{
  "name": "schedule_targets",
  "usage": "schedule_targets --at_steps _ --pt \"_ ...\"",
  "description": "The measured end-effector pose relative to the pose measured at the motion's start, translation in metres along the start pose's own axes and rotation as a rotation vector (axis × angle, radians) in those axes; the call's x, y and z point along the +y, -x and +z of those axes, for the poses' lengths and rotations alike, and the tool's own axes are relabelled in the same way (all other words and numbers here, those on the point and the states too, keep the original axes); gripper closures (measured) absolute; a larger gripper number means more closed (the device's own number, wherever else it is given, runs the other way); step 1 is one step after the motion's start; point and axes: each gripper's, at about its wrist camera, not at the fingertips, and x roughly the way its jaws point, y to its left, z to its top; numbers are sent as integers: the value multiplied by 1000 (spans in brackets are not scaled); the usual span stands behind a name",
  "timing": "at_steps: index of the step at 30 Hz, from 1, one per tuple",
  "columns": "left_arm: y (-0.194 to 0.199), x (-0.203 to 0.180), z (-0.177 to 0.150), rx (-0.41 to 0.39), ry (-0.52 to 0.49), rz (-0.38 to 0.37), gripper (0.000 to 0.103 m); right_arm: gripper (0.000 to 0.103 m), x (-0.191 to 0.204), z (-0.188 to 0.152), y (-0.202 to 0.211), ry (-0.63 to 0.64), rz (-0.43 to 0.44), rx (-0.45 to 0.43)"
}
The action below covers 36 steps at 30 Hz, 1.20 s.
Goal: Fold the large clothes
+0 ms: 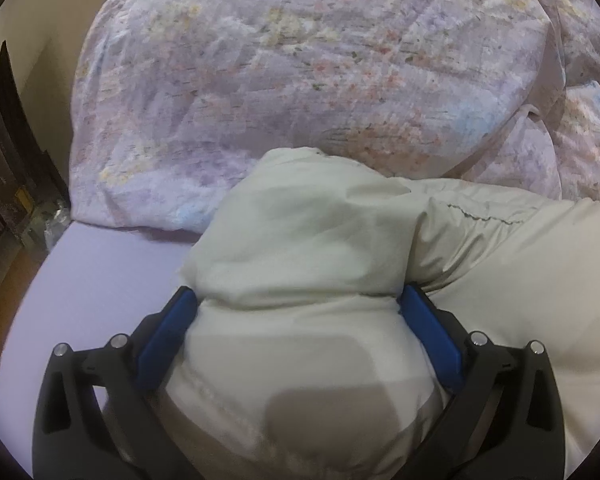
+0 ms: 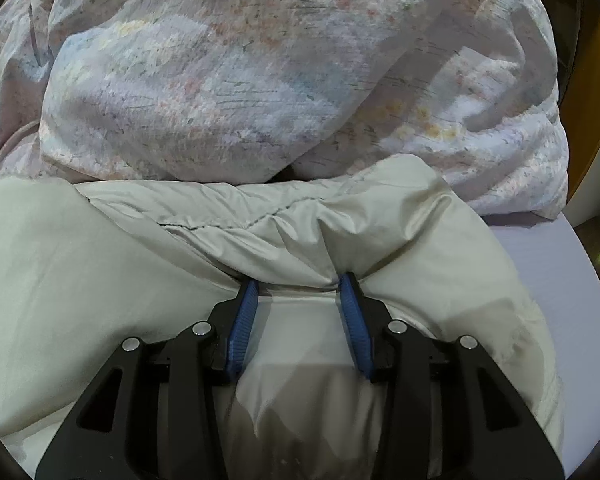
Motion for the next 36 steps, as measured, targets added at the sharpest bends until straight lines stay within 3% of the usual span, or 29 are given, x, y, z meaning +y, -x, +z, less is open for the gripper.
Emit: schedule_targets --at_steps 1,3,5,12,15,19,22,25,30,33,36 --pt "12 5 -5 0 2 -16 2 56 -3 -1 5 -15 4 9" --pt "31 13 -13 -19 -5 -49 2 41 -16 -7 29 -74 74 11" --pt "57 25 -25 -36 -17 -81 2 33 -34 -16 56 -149 106 1" --pt "114 87 -72 11 71 -200 2 29 -111 -74 115 -439 178 68" --pt "110 112 -91 81 163 -255 3 28 -135 -101 119 -559 221 120" --pt "97 118 -109 177 271 -364 13 28 -140 -127 100 -681 410 208" --pt "89 114 -112 204 335 -442 17 28 -136 -132 95 -720 507 211" --pt "82 107 -108 203 388 -495 20 28 -133 -130 91 -731 536 197" --pt "61 95 -103 244 474 -520 23 29 -135 -134 84 -766 530 196" --pt "57 96 -103 216 507 -521 23 29 -134 -135 84 -771 546 176" --pt "52 100 -103 207 582 -540 31 32 -130 -136 81 -782 584 159"
